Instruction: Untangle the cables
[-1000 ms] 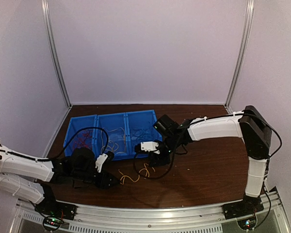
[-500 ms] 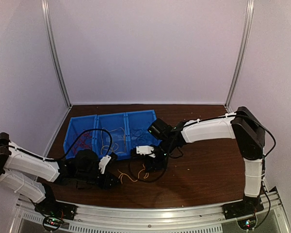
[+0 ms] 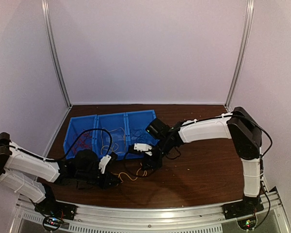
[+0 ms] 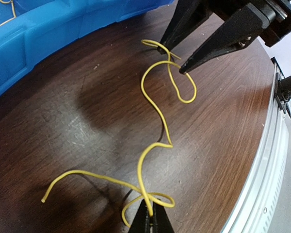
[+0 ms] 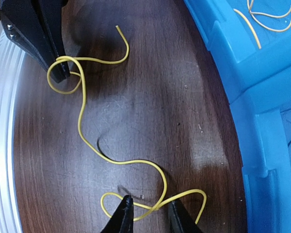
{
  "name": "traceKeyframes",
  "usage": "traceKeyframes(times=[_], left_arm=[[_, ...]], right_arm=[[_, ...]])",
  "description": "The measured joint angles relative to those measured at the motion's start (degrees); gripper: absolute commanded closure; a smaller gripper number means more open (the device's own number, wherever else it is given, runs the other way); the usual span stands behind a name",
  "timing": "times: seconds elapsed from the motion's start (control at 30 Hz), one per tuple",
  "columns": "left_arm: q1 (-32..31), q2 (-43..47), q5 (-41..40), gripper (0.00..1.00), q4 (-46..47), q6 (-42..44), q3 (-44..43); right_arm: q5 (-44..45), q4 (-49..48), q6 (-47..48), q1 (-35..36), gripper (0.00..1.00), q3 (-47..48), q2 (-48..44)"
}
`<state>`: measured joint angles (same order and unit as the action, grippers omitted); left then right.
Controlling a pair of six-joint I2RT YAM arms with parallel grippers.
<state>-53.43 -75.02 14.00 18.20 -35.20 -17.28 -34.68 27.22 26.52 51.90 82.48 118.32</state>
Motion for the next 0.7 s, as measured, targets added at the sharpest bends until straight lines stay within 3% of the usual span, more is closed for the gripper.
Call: traceKeyframes(times=[0.3, 0.53, 0.7], left_arm=[[-0.8, 0.0, 0.2, 1.00, 1.2, 0.0, 0.1], [-1.0, -0.2, 0.2, 1.00, 1.5, 0.0, 0.9], [-1.0, -1.4, 0.2, 1.00, 1.5, 0.0, 1.2]], right_arm=[[-0.4, -0.8, -4.5, 0.0, 1.00, 1.0, 1.4], [-2.9, 0.3, -4.8, 0.0, 1.00, 1.4, -0.6], [-7.0, 2.3, -4.3, -1.6, 1.00, 1.4, -10.4]])
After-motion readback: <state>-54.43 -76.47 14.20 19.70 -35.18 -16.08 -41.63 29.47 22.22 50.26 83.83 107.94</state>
